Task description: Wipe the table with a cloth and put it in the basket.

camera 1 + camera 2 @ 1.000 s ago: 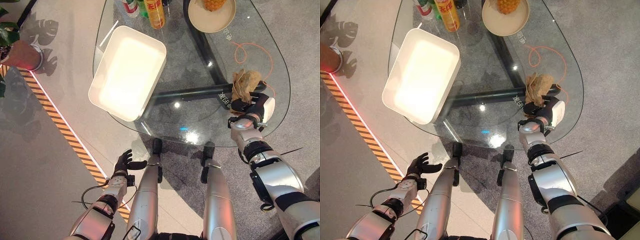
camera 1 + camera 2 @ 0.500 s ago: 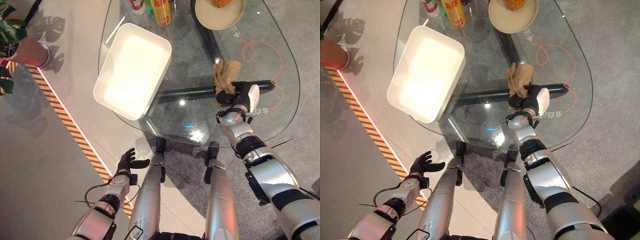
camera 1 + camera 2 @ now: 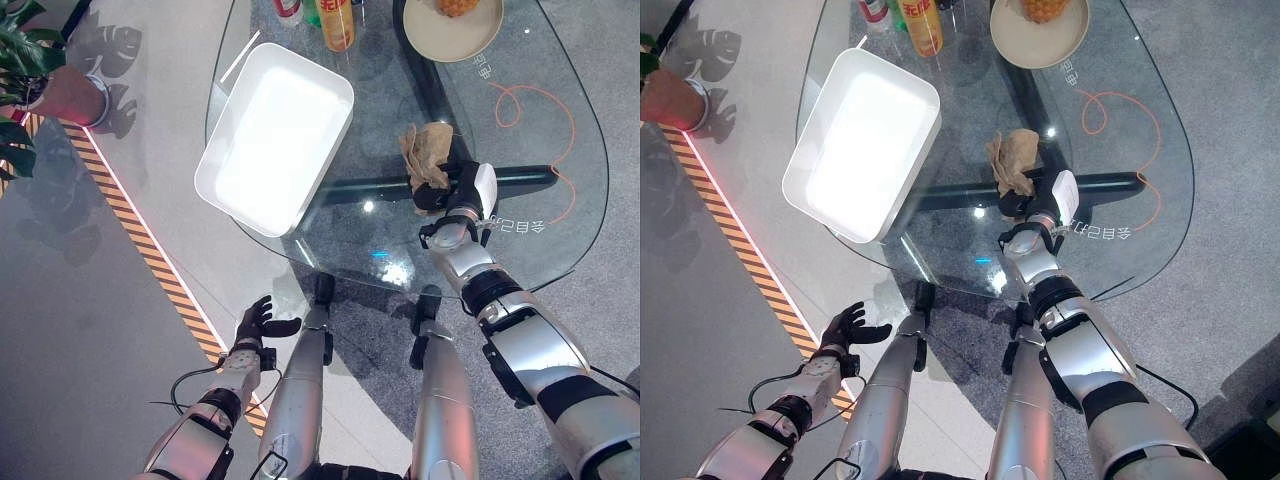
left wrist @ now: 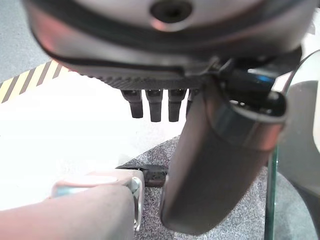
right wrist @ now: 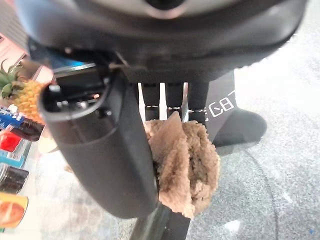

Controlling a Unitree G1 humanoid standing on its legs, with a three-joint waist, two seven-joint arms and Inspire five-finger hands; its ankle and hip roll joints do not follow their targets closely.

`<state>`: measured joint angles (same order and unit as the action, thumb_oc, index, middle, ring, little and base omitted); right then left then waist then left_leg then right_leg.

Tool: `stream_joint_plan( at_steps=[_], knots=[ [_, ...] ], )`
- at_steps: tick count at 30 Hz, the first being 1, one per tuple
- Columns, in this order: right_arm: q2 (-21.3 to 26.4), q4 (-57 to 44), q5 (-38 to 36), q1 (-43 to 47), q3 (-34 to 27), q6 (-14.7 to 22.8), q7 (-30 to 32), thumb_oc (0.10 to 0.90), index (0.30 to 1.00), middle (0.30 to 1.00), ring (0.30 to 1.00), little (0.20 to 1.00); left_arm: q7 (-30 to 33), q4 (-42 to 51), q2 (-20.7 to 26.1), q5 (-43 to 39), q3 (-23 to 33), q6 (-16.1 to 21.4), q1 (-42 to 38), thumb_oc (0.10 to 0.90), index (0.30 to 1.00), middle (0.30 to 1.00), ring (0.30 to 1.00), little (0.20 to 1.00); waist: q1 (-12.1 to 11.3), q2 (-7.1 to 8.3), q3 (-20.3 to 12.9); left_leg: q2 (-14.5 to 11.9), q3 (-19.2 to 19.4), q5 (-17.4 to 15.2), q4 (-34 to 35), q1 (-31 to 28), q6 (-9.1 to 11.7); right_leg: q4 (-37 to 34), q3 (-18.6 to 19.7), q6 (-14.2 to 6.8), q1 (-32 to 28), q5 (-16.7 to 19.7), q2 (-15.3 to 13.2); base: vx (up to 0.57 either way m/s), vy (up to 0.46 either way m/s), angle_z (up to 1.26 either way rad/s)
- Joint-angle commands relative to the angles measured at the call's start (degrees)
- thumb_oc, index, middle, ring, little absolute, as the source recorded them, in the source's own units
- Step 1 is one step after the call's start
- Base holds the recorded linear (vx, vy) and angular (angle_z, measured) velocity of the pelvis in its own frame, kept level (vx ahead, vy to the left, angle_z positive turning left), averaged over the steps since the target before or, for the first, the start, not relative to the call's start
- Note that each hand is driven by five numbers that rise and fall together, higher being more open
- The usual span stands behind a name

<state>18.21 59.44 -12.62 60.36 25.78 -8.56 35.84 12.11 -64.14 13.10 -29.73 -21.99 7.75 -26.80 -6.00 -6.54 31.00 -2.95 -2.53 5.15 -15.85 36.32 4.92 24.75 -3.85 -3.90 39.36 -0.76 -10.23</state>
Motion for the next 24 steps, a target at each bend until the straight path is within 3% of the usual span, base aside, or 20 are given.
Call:
stream_joint_plan(
  at_steps=[1,24],
  knots=[
    [-1.99,-5.04,4.66,5.44,4.07,1.87,-4.99,0.100,0.300,0.300,0.300,0.200,2.60,0.27,0.17,-1.17,-1.29,0.23,1.54,0.800,0.900,0.900,0.900,0.900,-0.65,-1.14,-1.20,4.40,2.24,-2.07,-2.73,1.24,-4.45,-3.36,-4.13,2.93,-1.23,2.03,0.72,0.00,0.000,0.00],
    [-6.53,-10.12,11.72,0.41,12.08,3.37,-21.86,0.100,0.300,0.300,0.300,0.200,3.51,2.02,0.41,-0.29,-0.98,-1.13,0.75,0.800,0.900,0.900,0.900,0.900,-0.55,-0.48,-1.20,4.55,2.01,-1.55,-2.99,2.44,-4.29,-3.48,-4.37,2.89,-0.29,2.42,0.60,0.00,0.000,0.00]
  ],
)
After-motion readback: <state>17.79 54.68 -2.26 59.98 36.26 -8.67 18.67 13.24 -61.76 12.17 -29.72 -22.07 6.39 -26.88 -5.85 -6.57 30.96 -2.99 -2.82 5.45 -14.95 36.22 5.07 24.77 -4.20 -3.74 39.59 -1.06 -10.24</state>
